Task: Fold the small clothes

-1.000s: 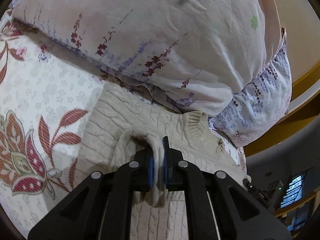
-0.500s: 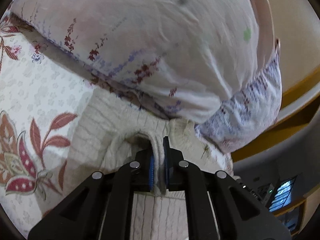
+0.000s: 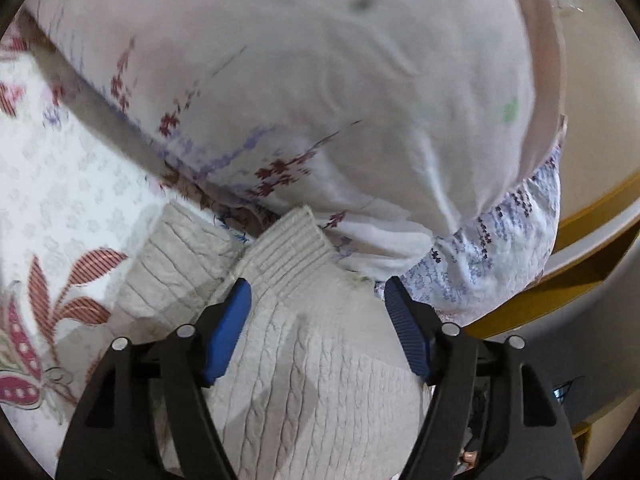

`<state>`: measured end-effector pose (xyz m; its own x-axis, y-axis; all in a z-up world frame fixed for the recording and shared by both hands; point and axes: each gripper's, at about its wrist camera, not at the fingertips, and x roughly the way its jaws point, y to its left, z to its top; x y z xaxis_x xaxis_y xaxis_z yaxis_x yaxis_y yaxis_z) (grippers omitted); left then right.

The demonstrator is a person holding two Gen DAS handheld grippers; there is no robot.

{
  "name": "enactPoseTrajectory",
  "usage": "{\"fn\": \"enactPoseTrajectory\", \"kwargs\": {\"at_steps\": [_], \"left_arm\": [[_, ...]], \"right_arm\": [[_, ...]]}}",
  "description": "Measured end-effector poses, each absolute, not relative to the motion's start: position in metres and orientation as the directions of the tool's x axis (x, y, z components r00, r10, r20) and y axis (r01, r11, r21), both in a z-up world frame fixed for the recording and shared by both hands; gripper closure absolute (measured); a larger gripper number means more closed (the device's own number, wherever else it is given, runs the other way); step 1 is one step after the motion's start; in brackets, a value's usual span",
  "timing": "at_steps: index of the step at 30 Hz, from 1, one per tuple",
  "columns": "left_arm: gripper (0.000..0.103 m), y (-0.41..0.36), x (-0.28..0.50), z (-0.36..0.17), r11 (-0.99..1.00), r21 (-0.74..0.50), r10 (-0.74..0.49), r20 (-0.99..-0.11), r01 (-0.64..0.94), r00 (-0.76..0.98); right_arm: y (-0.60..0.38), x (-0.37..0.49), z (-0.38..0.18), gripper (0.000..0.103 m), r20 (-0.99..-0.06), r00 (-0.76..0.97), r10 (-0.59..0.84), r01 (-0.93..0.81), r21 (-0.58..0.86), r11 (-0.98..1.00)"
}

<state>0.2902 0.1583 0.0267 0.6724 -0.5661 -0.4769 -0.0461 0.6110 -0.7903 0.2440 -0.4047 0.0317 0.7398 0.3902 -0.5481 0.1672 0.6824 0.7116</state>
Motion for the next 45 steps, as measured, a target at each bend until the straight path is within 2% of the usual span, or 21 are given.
{"fn": "enactPoseTrajectory", "kwargs": {"at_steps": [7, 11, 18, 21, 24, 25, 29, 39, 45], "left_arm": [[0.034, 0.174, 0.259, 0.046, 0.73, -0.683, -0.486, -0.536, -0.017, 0.69], [0.037, 0.178, 0.235, 0.051, 0.811, -0.585, -0.413, -0.583, -0.008, 0.7], [0.045, 0.165, 0.213, 0.036, 0.898, -0.439, -0.342, -0.665, 0.023, 0.664], [0.053, 0.162, 0.213, 0.024, 0.907, -0.421, -0.332, -0.695, 0.014, 0.638], [0.064, 0.156, 0.212, 0.017, 0.924, -0.382, -0.308, -0.718, 0.016, 0.624], [0.07, 0.156, 0.212, 0.016, 0.926, -0.376, -0.304, -0.72, 0.017, 0.624], [0.094, 0.156, 0.211, 0.015, 0.925, -0.378, -0.311, -0.724, 0.022, 0.615], [0.096, 0.169, 0.194, 0.029, 0.91, -0.409, -0.359, -0.696, 0.067, 0.622], [0.096, 0.174, 0.184, 0.021, 0.907, -0.417, -0.368, -0.717, 0.059, 0.592]], "right_arm": [[-0.418, 0.209, 0.05, 0.049, -0.575, 0.757, 0.311, 0.149, 0.615, 0.774], [-0.413, 0.195, 0.048, 0.062, -0.628, 0.72, 0.295, 0.115, 0.528, 0.841], [-0.393, 0.187, 0.029, 0.066, -0.719, 0.642, 0.264, 0.074, 0.401, 0.913], [-0.387, 0.187, 0.021, 0.071, -0.754, 0.611, 0.243, 0.067, 0.354, 0.933], [-0.384, 0.185, 0.019, 0.083, -0.763, 0.61, 0.214, 0.054, 0.31, 0.949], [-0.384, 0.184, 0.02, 0.089, -0.762, 0.61, 0.216, 0.05, 0.31, 0.949], [-0.384, 0.182, 0.024, 0.091, -0.753, 0.62, 0.219, 0.044, 0.312, 0.949], [-0.388, 0.158, 0.051, 0.092, -0.698, 0.677, 0.233, 0.042, 0.352, 0.935], [-0.394, 0.153, 0.032, 0.093, -0.744, 0.635, 0.207, 0.091, 0.339, 0.936]]}}
